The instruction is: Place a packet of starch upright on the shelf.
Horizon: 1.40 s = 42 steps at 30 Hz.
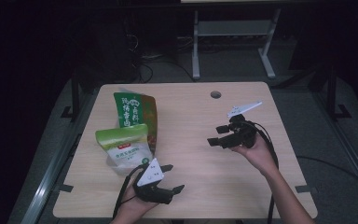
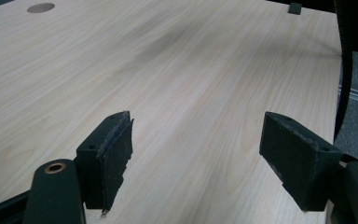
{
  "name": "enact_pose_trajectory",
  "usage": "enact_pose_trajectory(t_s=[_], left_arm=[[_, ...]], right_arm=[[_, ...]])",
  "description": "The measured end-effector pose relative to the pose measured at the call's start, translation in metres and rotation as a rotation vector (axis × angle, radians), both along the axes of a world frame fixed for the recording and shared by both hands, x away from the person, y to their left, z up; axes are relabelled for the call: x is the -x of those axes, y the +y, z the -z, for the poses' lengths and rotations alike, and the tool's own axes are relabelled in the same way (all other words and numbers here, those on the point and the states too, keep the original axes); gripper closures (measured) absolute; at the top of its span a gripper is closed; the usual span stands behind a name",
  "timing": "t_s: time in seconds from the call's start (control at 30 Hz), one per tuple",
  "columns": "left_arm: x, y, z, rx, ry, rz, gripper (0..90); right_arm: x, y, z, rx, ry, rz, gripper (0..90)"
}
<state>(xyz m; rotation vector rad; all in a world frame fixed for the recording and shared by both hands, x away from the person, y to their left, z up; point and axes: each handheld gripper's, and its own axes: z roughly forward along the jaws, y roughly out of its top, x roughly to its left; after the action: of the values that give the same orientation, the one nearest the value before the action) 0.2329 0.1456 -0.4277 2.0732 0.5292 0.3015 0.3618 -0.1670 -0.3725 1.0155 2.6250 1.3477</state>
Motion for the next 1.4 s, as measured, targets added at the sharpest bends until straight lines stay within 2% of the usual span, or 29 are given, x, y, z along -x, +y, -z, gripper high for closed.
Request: enact_pose_trajectory(t_s=[0.23,0.6,0.93,1.2,1.4], left_arm=[[0.000,0.000,0.000,0.018,-0.003,-0.006,25.1],[0.000,0.000,0.001,0.008,-0.005,-0.001,25.1],[0.001,0.001,0.000,0.005,-0.011,-0.002,25.1],[0.000,0.002,0.000,0.002,-0.012,-0.003,25.1],[0.001,0.001,0.000,0.005,-0.012,-0.003,25.1]], right_arm=[[0.007,-0.017,0.007,-0.001,0.014,0.035,28.7],[0.021,-0.045,0.018,-0.011,0.023,0.083,28.6],[0.034,-0.062,0.026,-0.007,0.029,0.118,28.1],[0.046,-0.078,0.035,-0.023,0.040,0.156,28.0],[0.056,-0.084,0.040,-0.018,0.036,0.164,27.9]])
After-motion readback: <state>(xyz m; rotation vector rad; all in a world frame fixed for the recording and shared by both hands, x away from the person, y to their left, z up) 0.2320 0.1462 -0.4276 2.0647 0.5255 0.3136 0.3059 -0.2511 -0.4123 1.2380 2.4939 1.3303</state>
